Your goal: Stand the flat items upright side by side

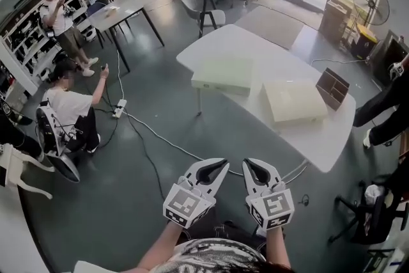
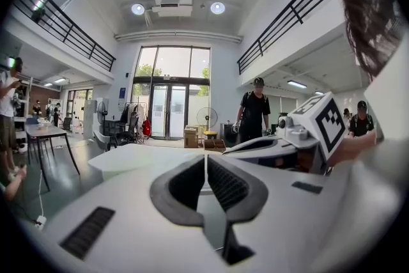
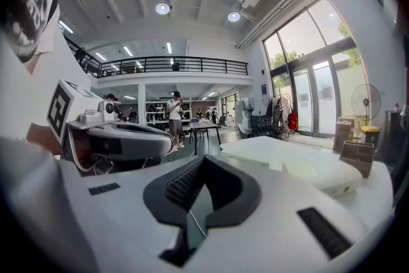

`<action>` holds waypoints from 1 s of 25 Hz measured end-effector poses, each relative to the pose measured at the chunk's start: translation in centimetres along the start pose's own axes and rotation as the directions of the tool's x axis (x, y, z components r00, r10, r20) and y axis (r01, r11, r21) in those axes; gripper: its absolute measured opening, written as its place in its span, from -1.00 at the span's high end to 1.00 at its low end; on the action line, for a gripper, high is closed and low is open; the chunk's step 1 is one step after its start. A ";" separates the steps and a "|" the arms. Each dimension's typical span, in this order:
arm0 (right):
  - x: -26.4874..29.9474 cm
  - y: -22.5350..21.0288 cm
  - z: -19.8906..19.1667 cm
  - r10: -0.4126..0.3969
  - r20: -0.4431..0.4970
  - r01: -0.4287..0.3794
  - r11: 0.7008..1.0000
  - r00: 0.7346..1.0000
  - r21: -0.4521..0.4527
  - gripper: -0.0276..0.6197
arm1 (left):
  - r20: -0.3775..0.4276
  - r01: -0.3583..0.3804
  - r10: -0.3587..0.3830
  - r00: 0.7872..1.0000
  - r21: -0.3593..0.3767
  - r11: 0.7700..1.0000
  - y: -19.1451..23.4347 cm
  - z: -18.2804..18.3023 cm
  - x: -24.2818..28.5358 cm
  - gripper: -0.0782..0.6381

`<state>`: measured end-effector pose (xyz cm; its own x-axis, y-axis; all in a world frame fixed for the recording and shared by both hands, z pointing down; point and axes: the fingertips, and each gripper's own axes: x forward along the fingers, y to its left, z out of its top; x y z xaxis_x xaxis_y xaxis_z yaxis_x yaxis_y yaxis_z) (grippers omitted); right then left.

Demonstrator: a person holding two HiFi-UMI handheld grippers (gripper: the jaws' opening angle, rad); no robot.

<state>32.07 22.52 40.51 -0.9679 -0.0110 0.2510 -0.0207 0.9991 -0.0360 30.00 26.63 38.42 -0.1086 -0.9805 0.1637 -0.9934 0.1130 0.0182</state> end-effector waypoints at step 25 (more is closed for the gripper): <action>26.6 -7.0 5.8 -0.115 -0.049 0.117 0.992 0.992 0.037 0.92 | 0.021 0.115 -0.116 0.993 0.014 0.993 26.8 2.4 10.3 0.73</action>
<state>4.99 15.01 41.87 -0.9457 -0.1244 0.3003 -0.1435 0.9887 -0.0424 2.16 19.18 38.18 0.0064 -0.9902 0.1394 -0.9997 -0.0031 0.0233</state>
